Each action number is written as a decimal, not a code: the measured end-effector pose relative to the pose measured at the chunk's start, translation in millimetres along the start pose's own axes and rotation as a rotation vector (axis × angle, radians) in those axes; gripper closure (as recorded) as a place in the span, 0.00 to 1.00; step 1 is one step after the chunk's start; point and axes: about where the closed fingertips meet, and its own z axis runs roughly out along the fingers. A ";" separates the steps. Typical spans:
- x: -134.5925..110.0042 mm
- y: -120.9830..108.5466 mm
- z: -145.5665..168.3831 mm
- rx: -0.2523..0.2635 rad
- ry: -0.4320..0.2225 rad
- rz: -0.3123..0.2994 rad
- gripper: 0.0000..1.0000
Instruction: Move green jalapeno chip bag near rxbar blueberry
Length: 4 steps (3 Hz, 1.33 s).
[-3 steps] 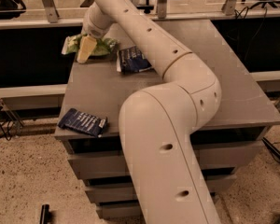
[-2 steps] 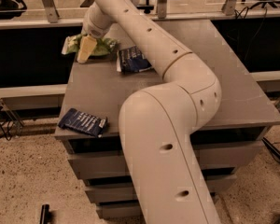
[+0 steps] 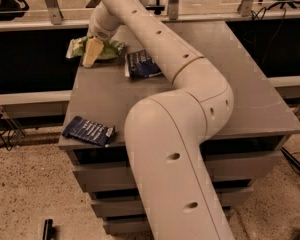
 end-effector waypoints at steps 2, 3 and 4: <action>-0.4 -0.3 -0.5 0.000 0.000 0.000 0.16; -0.6 -0.4 -0.8 0.000 0.000 0.000 0.38; -1.4 -1.1 -2.0 -0.001 0.000 0.000 0.62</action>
Offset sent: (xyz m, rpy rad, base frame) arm -0.0240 -0.0154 0.0080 0.0256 0.0350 0.0134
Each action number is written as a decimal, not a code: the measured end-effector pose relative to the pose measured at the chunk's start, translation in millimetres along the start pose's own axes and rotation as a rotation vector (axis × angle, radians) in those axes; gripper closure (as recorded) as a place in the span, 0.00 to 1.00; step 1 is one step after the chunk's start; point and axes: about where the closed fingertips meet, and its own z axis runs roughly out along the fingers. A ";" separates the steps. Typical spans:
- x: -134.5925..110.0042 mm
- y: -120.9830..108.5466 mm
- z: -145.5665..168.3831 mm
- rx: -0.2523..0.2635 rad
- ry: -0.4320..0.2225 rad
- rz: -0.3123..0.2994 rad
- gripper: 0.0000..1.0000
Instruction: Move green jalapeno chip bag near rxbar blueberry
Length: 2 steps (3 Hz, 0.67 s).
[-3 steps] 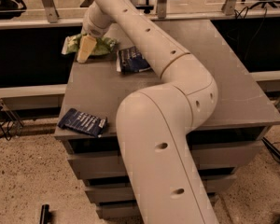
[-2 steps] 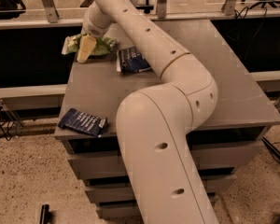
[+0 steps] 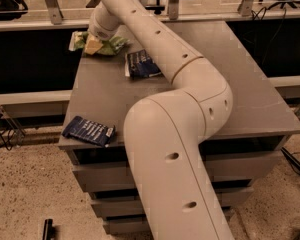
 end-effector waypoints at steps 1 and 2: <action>-0.4 10.0 -25.7 -0.035 -0.021 0.017 0.86; -10.5 21.0 -59.8 -0.078 -0.077 0.020 1.00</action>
Offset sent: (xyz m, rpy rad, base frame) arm -0.0840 -0.0458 0.0768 0.1167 0.0953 0.1263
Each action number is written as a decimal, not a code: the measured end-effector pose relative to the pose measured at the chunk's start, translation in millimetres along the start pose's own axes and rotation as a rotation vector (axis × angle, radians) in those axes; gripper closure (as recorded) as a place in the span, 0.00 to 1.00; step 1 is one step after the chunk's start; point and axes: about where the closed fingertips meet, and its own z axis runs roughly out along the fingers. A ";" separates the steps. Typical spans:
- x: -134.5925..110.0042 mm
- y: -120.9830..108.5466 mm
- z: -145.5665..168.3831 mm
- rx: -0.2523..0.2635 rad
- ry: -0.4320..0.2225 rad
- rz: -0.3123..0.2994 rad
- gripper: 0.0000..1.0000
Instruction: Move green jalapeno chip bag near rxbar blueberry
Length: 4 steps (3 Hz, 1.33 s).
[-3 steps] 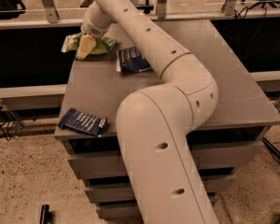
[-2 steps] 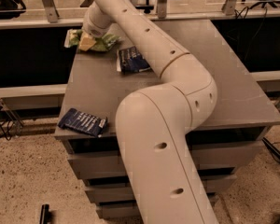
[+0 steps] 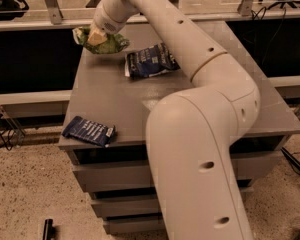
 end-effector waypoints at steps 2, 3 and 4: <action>-21.9 15.5 -61.1 -0.043 -0.109 -0.015 1.00; -33.1 46.3 -84.4 -0.103 -0.142 -0.029 1.00; -33.2 46.6 -84.4 -0.104 -0.143 -0.029 1.00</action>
Offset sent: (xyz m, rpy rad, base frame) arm -0.0832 -0.0500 0.0800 0.1299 0.0322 0.1240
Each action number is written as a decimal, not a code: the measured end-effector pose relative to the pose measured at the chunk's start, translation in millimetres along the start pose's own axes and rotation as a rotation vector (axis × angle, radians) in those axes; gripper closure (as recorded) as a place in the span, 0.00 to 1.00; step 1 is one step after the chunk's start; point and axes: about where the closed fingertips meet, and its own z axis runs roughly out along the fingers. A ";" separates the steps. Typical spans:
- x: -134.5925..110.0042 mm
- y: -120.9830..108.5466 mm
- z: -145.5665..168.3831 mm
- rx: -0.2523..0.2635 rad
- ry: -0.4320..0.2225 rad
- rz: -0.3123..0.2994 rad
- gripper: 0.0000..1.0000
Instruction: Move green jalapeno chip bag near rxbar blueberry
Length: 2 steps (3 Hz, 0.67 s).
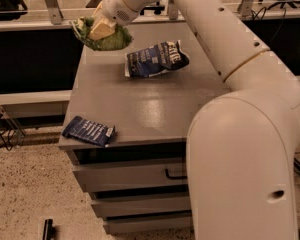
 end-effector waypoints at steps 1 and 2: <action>-9.5 18.4 -4.5 -0.062 -0.016 -0.020 1.00; -33.9 65.8 -26.9 -0.154 -0.074 -0.053 1.00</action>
Offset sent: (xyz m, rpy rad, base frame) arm -0.1235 -0.0089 0.0145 0.0054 0.1185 0.2466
